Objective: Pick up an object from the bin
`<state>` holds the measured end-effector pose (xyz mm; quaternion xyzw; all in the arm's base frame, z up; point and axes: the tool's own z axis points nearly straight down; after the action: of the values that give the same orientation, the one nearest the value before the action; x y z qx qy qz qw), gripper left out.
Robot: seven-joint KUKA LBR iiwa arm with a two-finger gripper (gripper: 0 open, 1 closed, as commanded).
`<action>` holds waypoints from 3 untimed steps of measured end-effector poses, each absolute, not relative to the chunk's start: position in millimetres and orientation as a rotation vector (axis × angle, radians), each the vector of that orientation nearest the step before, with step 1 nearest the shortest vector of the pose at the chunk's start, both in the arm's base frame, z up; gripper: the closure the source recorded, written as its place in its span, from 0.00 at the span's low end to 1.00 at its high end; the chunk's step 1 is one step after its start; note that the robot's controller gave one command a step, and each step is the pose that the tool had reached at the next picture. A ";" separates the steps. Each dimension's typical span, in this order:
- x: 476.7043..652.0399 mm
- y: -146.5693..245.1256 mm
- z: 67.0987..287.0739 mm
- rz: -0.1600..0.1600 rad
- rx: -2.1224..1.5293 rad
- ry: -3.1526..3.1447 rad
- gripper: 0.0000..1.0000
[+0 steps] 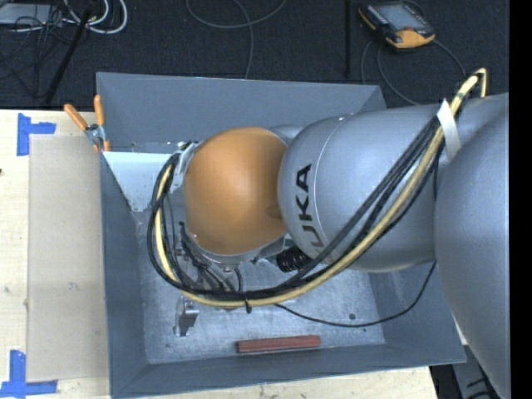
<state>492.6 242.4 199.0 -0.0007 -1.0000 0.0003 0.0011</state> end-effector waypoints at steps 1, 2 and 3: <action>547.2 239.1 173.9 -0.004 0.047 -3.146 0.00; 563.5 207.8 201.5 0.004 0.132 -3.131 0.00; 579.2 197.6 189.2 -0.005 0.147 -3.151 0.00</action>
Offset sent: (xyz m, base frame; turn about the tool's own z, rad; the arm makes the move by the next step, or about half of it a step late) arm 0.0689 -0.0547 0.0427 -0.1176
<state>579.2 197.6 189.2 0.0466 -0.9989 -0.0016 -0.0066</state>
